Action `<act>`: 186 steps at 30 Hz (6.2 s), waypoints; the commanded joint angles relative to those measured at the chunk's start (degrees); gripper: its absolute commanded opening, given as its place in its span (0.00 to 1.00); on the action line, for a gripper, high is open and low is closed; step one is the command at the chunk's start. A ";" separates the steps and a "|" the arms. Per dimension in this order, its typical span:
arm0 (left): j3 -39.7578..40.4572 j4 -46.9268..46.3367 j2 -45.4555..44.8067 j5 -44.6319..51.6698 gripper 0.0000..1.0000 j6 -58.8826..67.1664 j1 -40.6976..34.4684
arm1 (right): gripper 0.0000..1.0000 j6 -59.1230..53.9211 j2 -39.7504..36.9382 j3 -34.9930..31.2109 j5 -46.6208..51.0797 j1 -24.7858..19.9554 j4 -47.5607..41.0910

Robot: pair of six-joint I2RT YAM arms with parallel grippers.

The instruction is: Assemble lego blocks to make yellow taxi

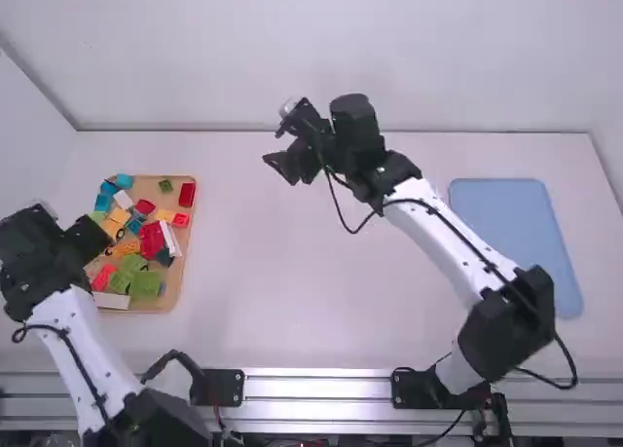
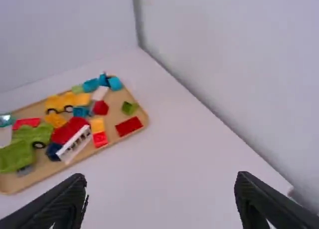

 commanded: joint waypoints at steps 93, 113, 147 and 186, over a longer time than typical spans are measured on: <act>39.71 -17.77 65.83 -7.15 0.83 63.23 -1.33 | 0.98 -0.33 2.99 -16.59 4.46 8.59 31.61; 31.89 -4.66 65.83 -5.27 0.49 63.17 -1.36 | 0.98 0.46 2.99 -15.63 -3.98 5.35 29.46; 27.76 -9.90 32.81 4.13 0.08 50.49 -30.47 | 0.98 -8.15 -4.70 -15.85 -3.37 -2.40 10.05; 11.08 0.13 53.09 -6.67 0.97 49.94 -82.64 | 0.98 -8.17 -32.44 -39.80 -17.70 -17.11 15.02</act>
